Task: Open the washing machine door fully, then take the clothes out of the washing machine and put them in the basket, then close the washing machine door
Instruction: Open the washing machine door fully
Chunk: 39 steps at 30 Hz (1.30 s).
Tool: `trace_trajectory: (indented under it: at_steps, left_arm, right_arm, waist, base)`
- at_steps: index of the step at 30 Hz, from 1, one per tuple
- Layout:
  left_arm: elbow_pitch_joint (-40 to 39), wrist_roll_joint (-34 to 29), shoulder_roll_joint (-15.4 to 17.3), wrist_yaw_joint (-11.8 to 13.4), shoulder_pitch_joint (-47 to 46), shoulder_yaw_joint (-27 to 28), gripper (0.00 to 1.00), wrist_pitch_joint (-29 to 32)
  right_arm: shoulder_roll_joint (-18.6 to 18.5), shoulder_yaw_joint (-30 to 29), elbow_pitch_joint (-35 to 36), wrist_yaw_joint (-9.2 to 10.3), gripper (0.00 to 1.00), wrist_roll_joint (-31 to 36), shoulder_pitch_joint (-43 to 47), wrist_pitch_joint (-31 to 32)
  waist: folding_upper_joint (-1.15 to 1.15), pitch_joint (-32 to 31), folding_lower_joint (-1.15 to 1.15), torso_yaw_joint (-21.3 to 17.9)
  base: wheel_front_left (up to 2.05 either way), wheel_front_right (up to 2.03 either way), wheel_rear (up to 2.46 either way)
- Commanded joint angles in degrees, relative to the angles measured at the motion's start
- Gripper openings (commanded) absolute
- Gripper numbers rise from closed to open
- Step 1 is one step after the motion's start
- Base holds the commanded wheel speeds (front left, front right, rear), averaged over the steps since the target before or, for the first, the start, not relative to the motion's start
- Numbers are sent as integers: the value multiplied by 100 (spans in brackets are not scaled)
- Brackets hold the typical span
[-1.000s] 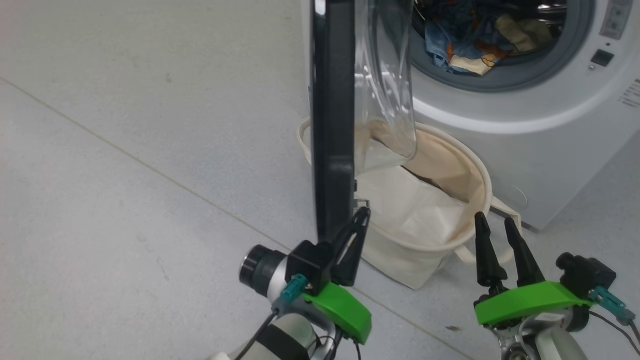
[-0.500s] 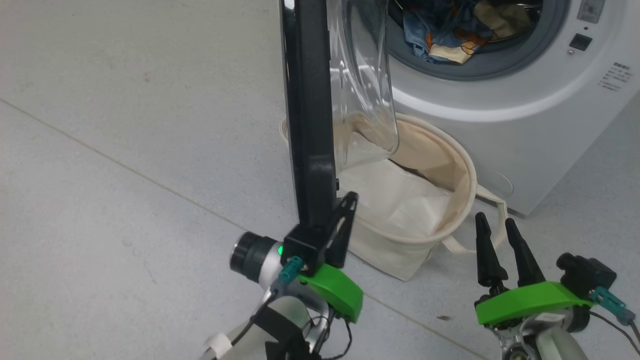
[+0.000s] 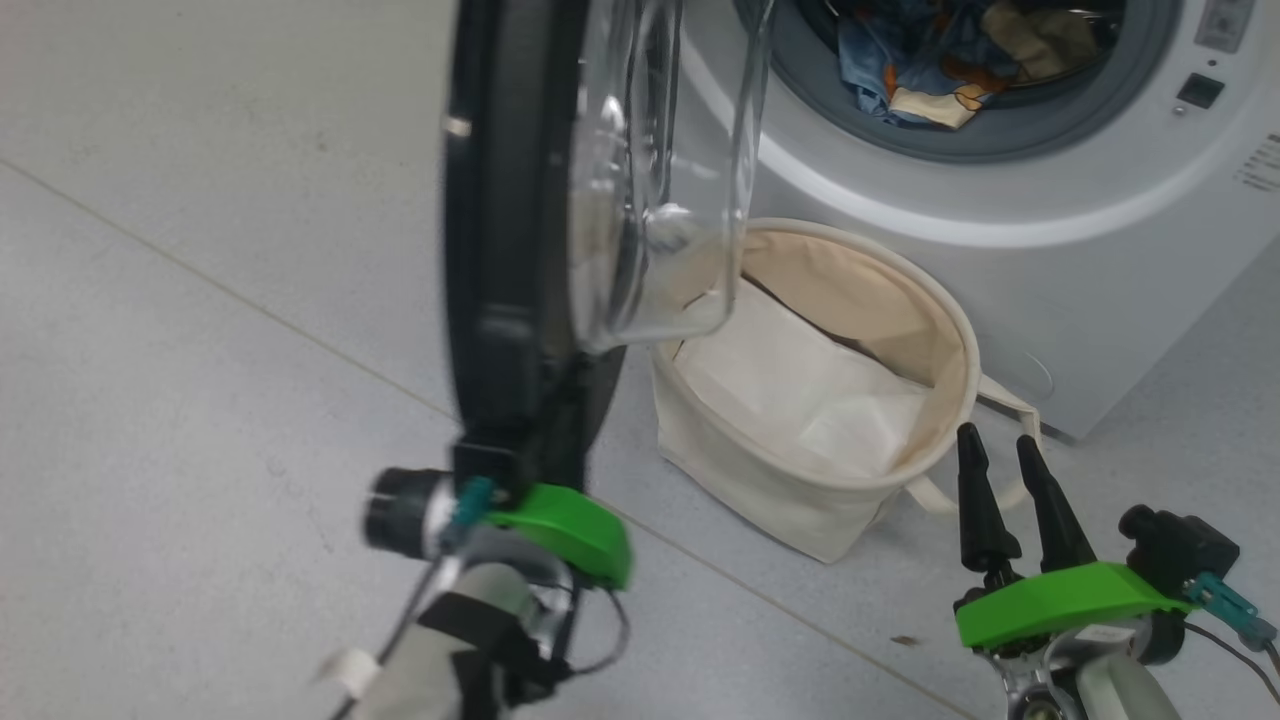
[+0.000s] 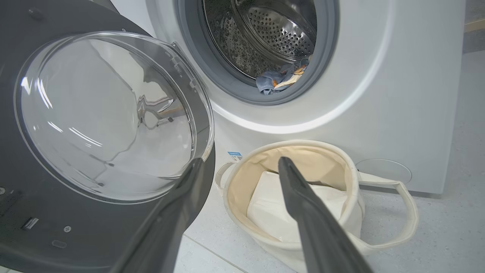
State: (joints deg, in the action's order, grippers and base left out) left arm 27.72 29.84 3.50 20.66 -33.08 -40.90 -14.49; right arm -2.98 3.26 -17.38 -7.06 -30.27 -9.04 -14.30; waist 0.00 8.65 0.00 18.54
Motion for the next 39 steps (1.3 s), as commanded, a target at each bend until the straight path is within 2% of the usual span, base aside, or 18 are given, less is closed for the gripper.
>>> trace_trajectory:
  at_steps: [1,5,10,16,20,25,31,34,39]
  left_arm:
    - [-101,-34,237,92,-119,416,0,-51]
    - [-24,13,526,111,-75,964,0,-51]
    - [117,151,936,7,-140,1698,0,-51]
    - [275,102,1284,-347,-376,2137,0,-51]
    - [364,54,1348,-502,-563,2371,0,-51]
    - [523,-37,1335,-576,-806,2621,0,-51]
    - [587,-17,1432,-381,-1032,3398,0,-51]
    - [554,-41,1454,-485,-1008,3710,0,-51]
    - [487,-280,1373,-653,-904,3925,0,-51]
  right_arm:
    - [11,162,193,-43,100,47,-136,-70]
    - [11,161,194,-43,100,102,-137,-70]
    - [11,172,196,-43,100,179,-151,-70]
    - [11,138,222,-43,100,379,-205,-70]
    - [6,164,262,-43,100,522,-281,-70]
    - [-61,171,337,-43,100,581,-380,-70]
    - [-161,238,436,-43,100,607,-539,-70]
    - [-179,204,465,-43,100,584,-611,-70]
    - [-159,149,441,-43,100,530,-669,-70]
  waist:
    - [0,12,0,28]
    - [0,50,0,69]
    - [0,162,0,33]
    - [0,438,0,-26]
    - [0,696,0,-97]
    - [0,1066,0,-175]
    - [0,1469,0,-324]
    - [0,1555,0,-405]
    - [0,1483,0,-483]
  base:
    - [0,0,0]
    - [0,0,0]
    - [0,0,0]
    - [0,0,0]
    - [0,0,0]
    - [0,0,0]
    - [0,0,0]
    - [0,0,0]
    - [0,0,0]
